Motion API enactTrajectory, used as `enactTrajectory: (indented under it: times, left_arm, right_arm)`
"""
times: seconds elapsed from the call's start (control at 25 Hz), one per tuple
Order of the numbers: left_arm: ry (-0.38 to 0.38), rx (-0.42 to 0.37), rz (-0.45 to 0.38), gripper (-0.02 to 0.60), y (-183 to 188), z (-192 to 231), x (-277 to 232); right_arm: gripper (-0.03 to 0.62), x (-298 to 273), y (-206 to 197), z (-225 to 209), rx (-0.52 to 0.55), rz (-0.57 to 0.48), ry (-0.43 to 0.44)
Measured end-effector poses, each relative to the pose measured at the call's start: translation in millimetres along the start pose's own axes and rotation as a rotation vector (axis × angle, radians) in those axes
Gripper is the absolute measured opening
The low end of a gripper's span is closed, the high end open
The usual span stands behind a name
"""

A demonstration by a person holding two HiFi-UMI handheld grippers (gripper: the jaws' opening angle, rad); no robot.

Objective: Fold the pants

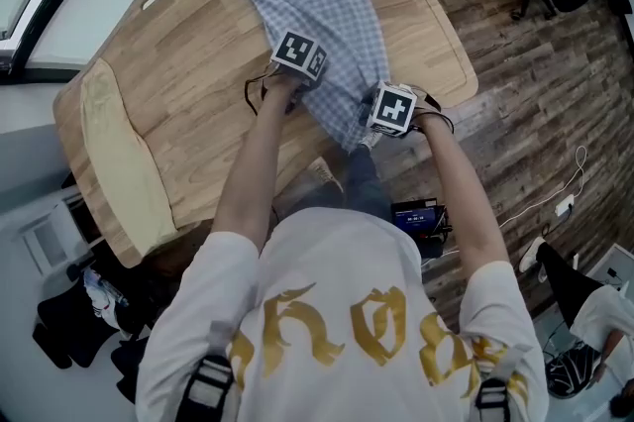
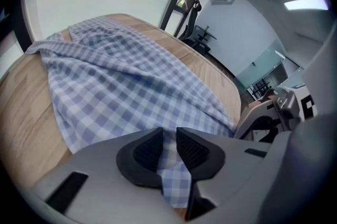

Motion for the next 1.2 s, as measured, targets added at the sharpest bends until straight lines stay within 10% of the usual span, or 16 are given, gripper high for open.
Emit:
enactTrajectory:
  times: [0.12, 0.56, 0.88, 1.2]
  left_arm:
    - [0.035, -0.023, -0.008, 0.086, 1, 2, 0]
    - [0.044, -0.05, -0.003, 0.063, 2, 5, -1]
    - [0.046, -0.052, 0.008, 0.055, 1, 7, -1]
    - [-0.065, 0.03, -0.058, 0.064, -3, 4, 1]
  right_arm:
    - [0.062, 4, 4, 2, 0.067, -0.022, -0.034]
    - [0.055, 40, -42, 50, 0.045, -0.097, 0.027]
    - [0.054, 26, -106, 45, -0.241, -0.093, -0.026]
    - [0.249, 31, -100, 49, -0.489, -0.253, -0.049]
Point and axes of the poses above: the fingertips, and each gripper's own axes: x backward along the fingers, z to its left, y out of its top, the point moved 5 cm from there along x, backward along the fingers, and after that the axes turned 8 degrees about x, right-handed, at the moved point
